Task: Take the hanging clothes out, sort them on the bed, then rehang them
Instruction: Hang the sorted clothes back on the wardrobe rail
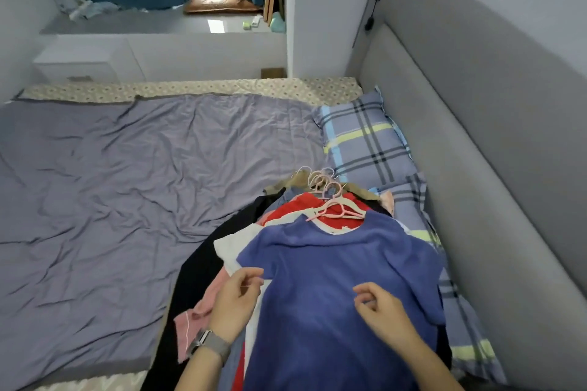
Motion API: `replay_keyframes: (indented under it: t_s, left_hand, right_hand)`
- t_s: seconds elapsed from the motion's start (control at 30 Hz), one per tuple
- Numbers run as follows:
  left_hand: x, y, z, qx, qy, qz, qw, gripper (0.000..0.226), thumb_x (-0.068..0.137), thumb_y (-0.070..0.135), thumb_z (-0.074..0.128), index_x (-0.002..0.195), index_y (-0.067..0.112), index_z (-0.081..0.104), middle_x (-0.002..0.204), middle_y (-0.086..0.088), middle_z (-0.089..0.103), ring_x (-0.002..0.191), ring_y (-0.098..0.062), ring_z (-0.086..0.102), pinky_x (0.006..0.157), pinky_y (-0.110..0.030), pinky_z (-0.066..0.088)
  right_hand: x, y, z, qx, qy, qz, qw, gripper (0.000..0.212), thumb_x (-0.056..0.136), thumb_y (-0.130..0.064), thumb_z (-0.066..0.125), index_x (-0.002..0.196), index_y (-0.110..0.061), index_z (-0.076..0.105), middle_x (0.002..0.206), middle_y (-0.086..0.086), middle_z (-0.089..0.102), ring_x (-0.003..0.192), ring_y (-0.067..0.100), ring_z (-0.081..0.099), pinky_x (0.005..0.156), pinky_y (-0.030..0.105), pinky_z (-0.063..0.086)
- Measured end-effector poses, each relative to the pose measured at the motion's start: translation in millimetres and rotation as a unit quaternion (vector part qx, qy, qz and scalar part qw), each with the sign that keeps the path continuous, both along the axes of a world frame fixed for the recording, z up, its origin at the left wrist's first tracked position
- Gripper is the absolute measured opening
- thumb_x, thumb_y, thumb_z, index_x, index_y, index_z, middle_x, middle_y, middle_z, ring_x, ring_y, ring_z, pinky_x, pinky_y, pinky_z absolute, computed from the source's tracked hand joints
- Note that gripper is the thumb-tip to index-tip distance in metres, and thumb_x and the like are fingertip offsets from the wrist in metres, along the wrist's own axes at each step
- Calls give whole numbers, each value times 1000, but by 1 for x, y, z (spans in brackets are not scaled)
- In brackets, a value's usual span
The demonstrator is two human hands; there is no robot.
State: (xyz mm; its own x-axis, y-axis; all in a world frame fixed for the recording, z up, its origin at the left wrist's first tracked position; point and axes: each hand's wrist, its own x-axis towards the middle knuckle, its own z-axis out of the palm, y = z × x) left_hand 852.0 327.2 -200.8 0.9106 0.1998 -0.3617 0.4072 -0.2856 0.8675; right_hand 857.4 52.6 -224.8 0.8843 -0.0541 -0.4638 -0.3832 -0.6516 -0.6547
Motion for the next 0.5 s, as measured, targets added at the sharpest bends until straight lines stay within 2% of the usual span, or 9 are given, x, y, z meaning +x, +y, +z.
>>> replay_keyframes:
  t_s: [0.17,0.27,0.4,0.5]
  left_hand:
    - [33,-37,4,25,9,35,999,19,90,10,56,94,27,61,88,6,66,81,-11,62,78,-26,49]
    - [48,-45,5,46,24,42,998,19,91,10,55,92,29,60,90,8,66,82,-13,62,77,-24,49]
    - [59,-58,5,68,40,37,996,16,91,11,54,95,25,61,90,14,63,83,-10,62,73,-18,47]
    - [63,-62,2,68,50,46,995,16,92,9,53,96,21,62,88,11,64,78,-4,61,70,-15,47]
  right_hand:
    - [75,-49,-15,20,-3,21,1000,21,90,-16,57,109,-23,57,97,-5,64,90,5,59,65,11,43]
    - [111,-55,-36,0,10,77,997,28,90,-16,58,117,-21,56,105,-4,63,96,9,58,68,13,41]
    - [160,-57,-63,-51,-15,146,988,36,86,-10,56,122,-16,59,114,1,64,108,19,59,86,26,46]
    - [203,-64,-78,-157,-66,149,974,47,82,-13,57,129,-16,55,128,6,58,119,27,51,98,37,43]
